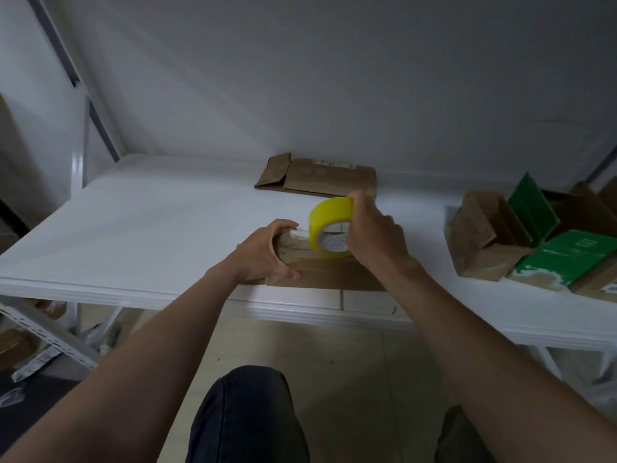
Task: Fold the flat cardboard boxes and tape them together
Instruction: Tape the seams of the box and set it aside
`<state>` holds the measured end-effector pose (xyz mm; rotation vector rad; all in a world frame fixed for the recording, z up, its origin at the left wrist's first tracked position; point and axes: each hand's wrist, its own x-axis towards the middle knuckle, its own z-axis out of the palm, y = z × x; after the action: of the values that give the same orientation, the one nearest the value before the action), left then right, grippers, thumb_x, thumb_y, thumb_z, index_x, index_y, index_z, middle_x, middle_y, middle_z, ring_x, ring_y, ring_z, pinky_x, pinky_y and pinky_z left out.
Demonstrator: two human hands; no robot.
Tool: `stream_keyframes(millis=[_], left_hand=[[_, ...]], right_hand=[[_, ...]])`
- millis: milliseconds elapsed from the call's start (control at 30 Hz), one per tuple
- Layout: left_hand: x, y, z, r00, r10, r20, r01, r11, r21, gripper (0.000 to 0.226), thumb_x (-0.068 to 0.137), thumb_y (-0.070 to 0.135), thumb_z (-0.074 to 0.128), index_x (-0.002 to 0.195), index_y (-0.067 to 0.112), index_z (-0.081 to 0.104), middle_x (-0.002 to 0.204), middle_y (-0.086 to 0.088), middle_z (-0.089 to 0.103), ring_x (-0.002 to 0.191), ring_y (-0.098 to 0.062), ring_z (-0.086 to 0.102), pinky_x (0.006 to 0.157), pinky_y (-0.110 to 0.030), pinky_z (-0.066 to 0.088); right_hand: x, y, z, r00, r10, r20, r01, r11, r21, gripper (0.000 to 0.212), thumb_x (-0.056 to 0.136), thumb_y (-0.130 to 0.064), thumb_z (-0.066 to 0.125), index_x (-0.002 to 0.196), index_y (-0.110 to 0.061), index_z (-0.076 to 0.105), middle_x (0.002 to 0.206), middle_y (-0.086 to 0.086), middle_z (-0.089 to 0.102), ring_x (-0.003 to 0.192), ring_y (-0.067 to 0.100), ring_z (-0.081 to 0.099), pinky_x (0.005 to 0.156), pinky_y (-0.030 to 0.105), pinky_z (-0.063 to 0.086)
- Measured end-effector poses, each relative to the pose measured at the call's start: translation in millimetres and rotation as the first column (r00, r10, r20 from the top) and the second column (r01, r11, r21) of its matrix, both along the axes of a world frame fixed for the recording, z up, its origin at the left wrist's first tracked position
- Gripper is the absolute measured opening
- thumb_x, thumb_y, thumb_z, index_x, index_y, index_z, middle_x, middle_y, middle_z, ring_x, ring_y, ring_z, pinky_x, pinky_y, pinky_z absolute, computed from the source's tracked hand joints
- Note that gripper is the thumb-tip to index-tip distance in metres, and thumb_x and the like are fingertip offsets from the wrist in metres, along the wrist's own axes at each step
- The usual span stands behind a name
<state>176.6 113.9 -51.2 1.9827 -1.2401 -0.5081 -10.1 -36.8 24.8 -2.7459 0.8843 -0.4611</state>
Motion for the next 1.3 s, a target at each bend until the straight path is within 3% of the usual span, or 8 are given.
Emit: stream_keyframes(millis=[100,233,333,500,800,933,1200,1300], left_hand=[[-0.2,-1.5,-0.7,1.000,0.010,0.004,-0.010,1.000,0.008,0.100,0.052,0.031,0.100,0.136,0.033,0.046,0.125,0.014,0.056,0.114,-0.005,0.055,0.089,-0.017,0.045],[-1.9,-1.8,0.9,1.000,0.008,0.008,-0.008,1.000,0.016,0.096,0.052,0.031,0.100,0.131,0.033,0.045,0.123,0.012,0.056,0.114,-0.008,0.056,0.091,-0.020,0.049],[-3.2,1.8,-1.0,0.999,0.038,0.012,-0.039,0.998,0.056,0.095,0.049,0.049,0.097,0.127,0.040,0.042,0.123,0.017,0.054,0.114,-0.008,0.056,0.097,-0.041,0.051],[-10.5,9.3,-0.9,0.976,0.045,0.213,-0.082,0.982,0.170,0.105,0.056,0.077,0.075,0.143,0.039,0.031,0.142,0.013,0.046,0.128,-0.015,0.048,0.109,-0.052,0.036],[-36.2,22.7,-2.3,0.883,0.100,0.458,-0.183,0.973,0.140,0.107,0.083,0.074,0.059,0.160,0.020,0.008,0.168,0.000,0.016,0.155,-0.019,0.010,0.122,-0.061,0.011],[-53.7,31.9,-15.5,0.778,0.086,0.622,-0.234,0.959,0.160,0.108,0.083,0.088,0.023,0.161,0.015,0.009,0.170,-0.004,-0.004,0.156,-0.023,-0.002,0.121,-0.060,0.009],[-66.2,6.8,-6.4,0.707,-0.037,0.706,-0.295,0.892,0.342,0.122,0.069,0.081,-0.028,0.161,0.008,0.004,0.170,-0.008,-0.003,0.156,-0.021,-0.007,0.123,-0.058,0.004],[-73.5,-5.8,-1.8,0.679,-0.084,0.729,-0.320,0.861,0.396,0.128,0.065,0.086,-0.027,0.160,0.006,0.005,0.170,-0.009,-0.002,0.156,-0.023,-0.005,0.123,-0.057,0.001]], right_hand=[[-20.3,-24.2,-1.1,0.998,-0.045,0.046,0.046,0.999,-0.005,0.042,0.097,-0.010,0.050,0.133,-0.028,0.035,0.123,0.011,0.059,0.100,0.041,0.062,0.082,0.049,0.052],[-31.5,-29.3,-19.4,0.973,-0.168,0.158,0.138,0.973,0.187,0.033,0.098,-0.019,0.053,0.128,-0.027,0.043,0.125,0.006,0.060,0.105,0.036,0.060,0.076,0.041,0.045],[-29.1,-31.4,-27.8,0.963,-0.215,0.163,0.173,0.956,0.238,0.029,0.100,-0.023,0.053,0.127,-0.025,0.044,0.123,0.007,0.062,0.104,0.036,0.061,0.076,0.040,0.045],[-28.4,-35.1,-30.7,0.965,-0.181,0.190,0.132,0.961,0.244,0.028,0.102,-0.020,0.050,0.129,-0.021,0.044,0.119,0.009,0.063,0.088,0.023,0.054,0.070,0.033,0.041],[-30.3,-40.1,-31.7,0.977,-0.131,0.170,0.088,0.967,0.238,0.024,0.103,-0.019,0.048,0.127,-0.018,0.042,0.116,0.011,0.062,0.099,0.033,0.063,0.071,0.037,0.047],[-30.7,-42.1,-33.3,0.979,-0.118,0.166,0.077,0.968,0.238,0.024,0.103,-0.018,0.048,0.126,-0.019,0.041,0.115,0.011,0.062,0.099,0.034,0.063,0.071,0.036,0.046],[-31.0,-44.0,-33.1,0.985,-0.077,0.153,0.043,0.975,0.217,0.029,0.102,-0.019,0.049,0.130,-0.020,0.041,0.120,0.012,0.061,0.102,0.036,0.062,0.074,0.040,0.047],[-29.2,-40.4,-32.0,0.985,-0.080,0.154,0.049,0.980,0.195,0.034,0.101,-0.019,0.050,0.133,-0.022,0.041,0.124,0.011,0.061,0.105,0.036,0.062,0.079,0.045,0.053]])
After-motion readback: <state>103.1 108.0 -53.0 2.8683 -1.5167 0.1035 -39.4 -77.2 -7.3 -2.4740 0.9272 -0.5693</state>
